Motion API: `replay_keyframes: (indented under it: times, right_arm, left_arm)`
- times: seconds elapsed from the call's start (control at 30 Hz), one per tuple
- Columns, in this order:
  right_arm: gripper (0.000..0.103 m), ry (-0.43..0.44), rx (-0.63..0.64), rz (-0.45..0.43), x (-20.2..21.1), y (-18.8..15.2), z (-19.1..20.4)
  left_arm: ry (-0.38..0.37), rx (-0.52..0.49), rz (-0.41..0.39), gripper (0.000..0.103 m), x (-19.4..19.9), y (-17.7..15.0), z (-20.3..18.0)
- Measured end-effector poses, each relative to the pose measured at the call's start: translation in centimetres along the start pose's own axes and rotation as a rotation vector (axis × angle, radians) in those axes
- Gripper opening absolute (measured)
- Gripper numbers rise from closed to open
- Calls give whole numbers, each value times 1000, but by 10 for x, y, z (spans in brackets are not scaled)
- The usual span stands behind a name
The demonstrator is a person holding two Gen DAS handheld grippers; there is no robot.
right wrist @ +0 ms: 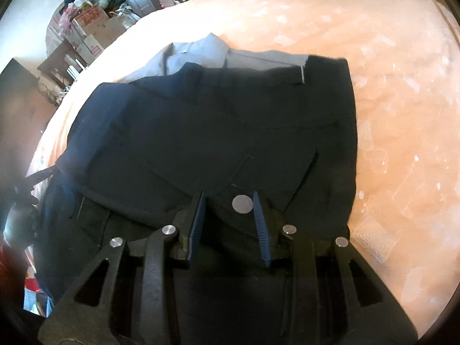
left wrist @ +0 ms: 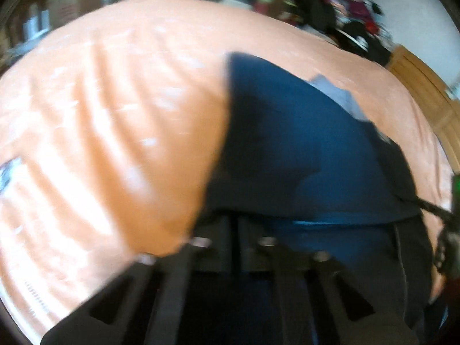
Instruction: Fold small clothes
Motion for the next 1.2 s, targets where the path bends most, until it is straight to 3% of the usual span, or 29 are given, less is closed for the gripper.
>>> replay_keyframes:
  times: [0.1,0.2,0.3,0.43,0.47,0.5,0.6,0.73,0.8,0.9,1.0,1.13,1.2]
  right_arm:
    - [34,-42,69,-91,24,6,21]
    - [34,115,127,-146,42,18,68]
    - [33,310,235,-101,23,36,150]
    - [33,611,335,76,-30,57,264]
    - [33,718,358,198,-49,58,296]
    - [33,755,364,254,-63,59,316]
    - [29,815,361,358,-95,70,361]
    - [25,844,276,380,-115,94,369]
    - [12,831,245,404,-129,102,370]
    - [3,808,283,395,-136,107,383]
    - [2,798,281,368,-139,120,392]
    - [6,729,192,278,-134,141,375]
    - [26,741,190,254,-115,129,368]
  left_arm:
    - [-25,25,5,8,5,-5,8]
    - [-7,23,-4,8,14,-12,7]
    - [-53,71,-31,8,16,-19,12]
    - [-118,130,-37,7,17,-20,21]
    - [-134,148,-43,7,21,-23,26]
    - [-147,162,-52,7,23,-25,27]
    - [-160,163,-69,7,23,-31,24]
    - [-178,161,-74,7,22,-32,26]
    - [-196,170,-78,7,23,-34,29]
    - [-204,172,-80,7,24,-35,29]
    - [-211,175,-82,7,25,-35,30]
    - [-218,181,-82,7,26,-35,32]
    - [-223,185,-82,7,26,-36,33]
Point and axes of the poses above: each gripper's, at about its wrist camera, not at the fingertips, and x roughly against the way its jaws point, z to its left, y to its top, the point moved 2 cm from there along -x, roughly the way its jaws point, and after that the axes turned 15 degrees about -y, right-handed, at the moved point
